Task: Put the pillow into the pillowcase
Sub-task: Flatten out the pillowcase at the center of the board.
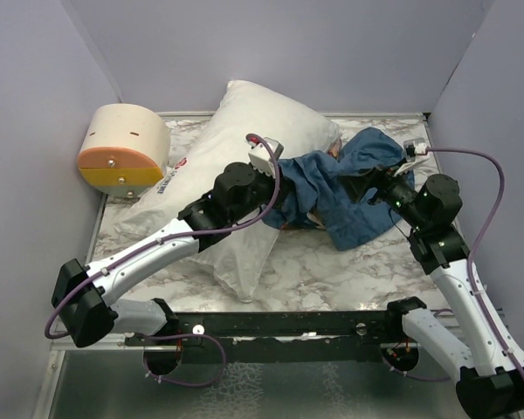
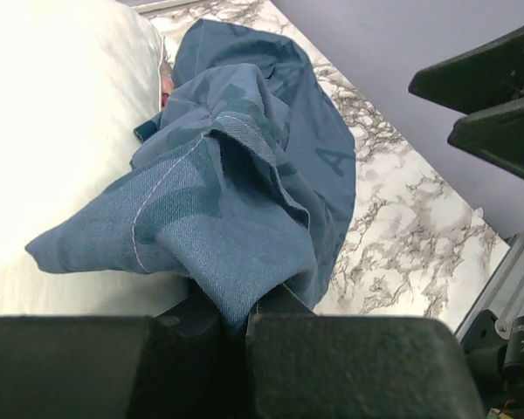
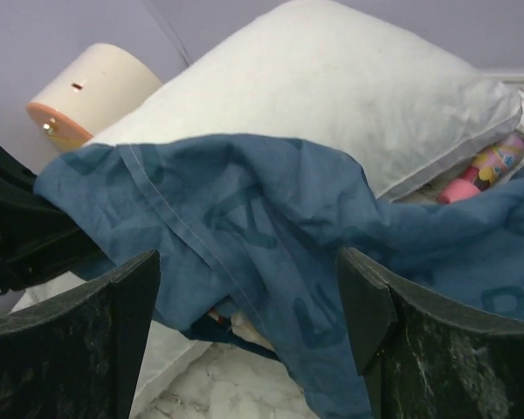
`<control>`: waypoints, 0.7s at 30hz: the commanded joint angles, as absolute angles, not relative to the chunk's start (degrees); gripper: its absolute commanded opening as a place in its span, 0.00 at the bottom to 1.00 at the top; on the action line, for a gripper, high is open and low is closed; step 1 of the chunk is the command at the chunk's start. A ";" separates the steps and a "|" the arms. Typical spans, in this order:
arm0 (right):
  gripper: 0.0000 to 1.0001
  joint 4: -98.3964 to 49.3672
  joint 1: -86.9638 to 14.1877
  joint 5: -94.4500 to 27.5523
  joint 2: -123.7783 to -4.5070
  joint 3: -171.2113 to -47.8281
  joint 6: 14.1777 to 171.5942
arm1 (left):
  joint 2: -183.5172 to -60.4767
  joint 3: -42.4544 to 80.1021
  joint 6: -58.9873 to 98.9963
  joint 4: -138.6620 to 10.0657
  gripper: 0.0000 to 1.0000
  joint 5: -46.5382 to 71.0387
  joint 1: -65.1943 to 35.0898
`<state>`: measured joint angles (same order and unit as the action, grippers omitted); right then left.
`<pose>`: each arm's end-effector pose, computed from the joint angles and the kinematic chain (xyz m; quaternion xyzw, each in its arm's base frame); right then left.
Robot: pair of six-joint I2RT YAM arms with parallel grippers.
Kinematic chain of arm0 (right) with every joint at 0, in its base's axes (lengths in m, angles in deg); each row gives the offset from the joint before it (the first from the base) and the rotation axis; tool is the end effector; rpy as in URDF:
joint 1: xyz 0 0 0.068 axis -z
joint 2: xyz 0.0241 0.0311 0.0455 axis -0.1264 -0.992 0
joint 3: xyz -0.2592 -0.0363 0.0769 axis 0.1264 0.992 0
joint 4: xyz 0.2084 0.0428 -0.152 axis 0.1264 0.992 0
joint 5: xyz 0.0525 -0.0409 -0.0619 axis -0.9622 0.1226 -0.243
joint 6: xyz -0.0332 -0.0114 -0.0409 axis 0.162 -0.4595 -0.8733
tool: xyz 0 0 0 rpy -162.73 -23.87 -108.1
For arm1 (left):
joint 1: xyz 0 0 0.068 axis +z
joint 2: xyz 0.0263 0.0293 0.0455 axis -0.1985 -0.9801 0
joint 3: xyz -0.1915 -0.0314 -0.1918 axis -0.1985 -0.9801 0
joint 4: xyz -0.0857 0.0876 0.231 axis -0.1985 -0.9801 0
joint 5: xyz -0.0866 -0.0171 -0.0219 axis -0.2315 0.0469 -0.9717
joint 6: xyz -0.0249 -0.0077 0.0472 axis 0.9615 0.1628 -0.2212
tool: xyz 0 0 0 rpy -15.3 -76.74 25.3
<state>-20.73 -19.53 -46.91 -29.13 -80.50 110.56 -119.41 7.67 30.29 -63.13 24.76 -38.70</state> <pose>0.1811 0.0525 0.3588 -0.0479 0.7273 0.3386 0.5951 0.1959 -0.2305 0.3582 0.1615 0.7402 -0.3606 0.5440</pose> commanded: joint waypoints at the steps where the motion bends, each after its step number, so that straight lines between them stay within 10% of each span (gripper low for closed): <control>1: 0.81 -14.72 -19.57 -47.17 -27.39 -76.26 109.34 | -119.46 10.27 28.74 -65.56 0.00 21.27 -36.89; 17: 0.72 -19.09 -19.61 -40.41 -35.07 -65.54 116.55 | -122.53 22.06 22.34 -71.40 0.00 19.35 -33.98; 21: 0.51 -23.26 -19.57 -40.46 -39.84 -66.25 116.37 | -124.38 26.55 20.99 -72.93 0.00 18.18 -33.80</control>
<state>-16.66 -19.56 -41.86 -36.16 -65.85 115.96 -123.14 21.37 23.67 -72.38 20.57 -34.24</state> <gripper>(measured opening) 0.674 0.015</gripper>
